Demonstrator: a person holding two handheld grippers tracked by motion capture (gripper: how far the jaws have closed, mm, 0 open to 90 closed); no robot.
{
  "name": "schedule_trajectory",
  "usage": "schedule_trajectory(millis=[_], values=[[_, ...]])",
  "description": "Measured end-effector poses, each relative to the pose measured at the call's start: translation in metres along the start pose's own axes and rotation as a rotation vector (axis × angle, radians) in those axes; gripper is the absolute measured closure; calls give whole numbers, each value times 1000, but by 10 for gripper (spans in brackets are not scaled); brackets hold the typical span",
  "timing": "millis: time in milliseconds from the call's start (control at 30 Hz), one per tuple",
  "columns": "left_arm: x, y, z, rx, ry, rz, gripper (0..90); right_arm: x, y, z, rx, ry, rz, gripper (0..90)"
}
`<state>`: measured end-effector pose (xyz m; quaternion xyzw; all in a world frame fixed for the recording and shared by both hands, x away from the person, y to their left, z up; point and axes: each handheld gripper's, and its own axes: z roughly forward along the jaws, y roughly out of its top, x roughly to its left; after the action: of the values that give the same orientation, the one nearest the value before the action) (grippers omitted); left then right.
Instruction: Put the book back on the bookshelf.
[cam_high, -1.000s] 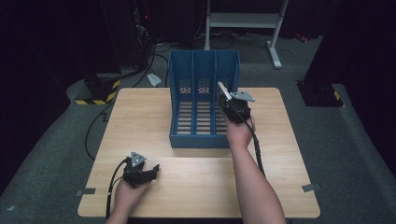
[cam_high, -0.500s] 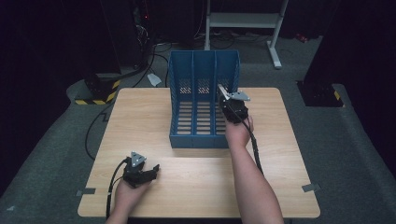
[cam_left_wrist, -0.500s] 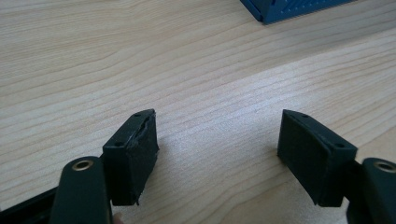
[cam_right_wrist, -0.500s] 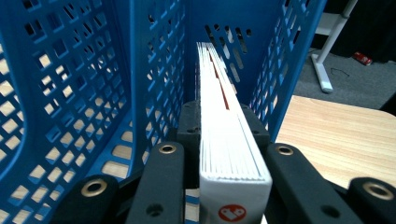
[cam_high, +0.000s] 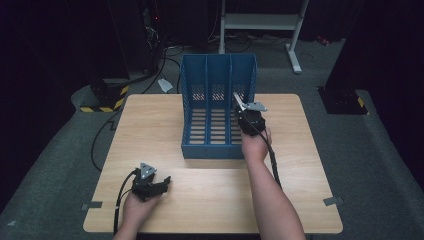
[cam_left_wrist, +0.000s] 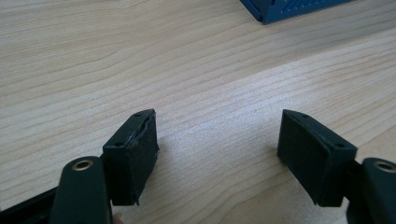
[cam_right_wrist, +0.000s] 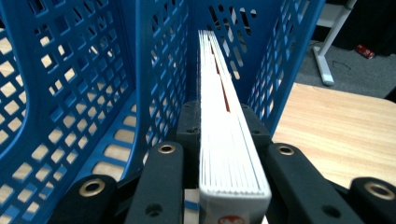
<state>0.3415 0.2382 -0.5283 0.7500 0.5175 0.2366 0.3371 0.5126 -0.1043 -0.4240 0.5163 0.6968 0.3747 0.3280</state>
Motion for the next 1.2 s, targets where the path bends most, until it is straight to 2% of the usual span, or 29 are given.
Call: schedule_trajectory(millis=[400, 800, 1200], values=[[0, 0, 0, -1, 1, 1, 286, 1, -17, -8, 32, -4, -10, 744], [0, 0, 0, -2, 1, 1, 287, 0, -28, -8, 55, -7, -18, 735], [0, 0, 0, -2, 1, 1, 287, -3, -23, -11, 56, -1, -12, 701]])
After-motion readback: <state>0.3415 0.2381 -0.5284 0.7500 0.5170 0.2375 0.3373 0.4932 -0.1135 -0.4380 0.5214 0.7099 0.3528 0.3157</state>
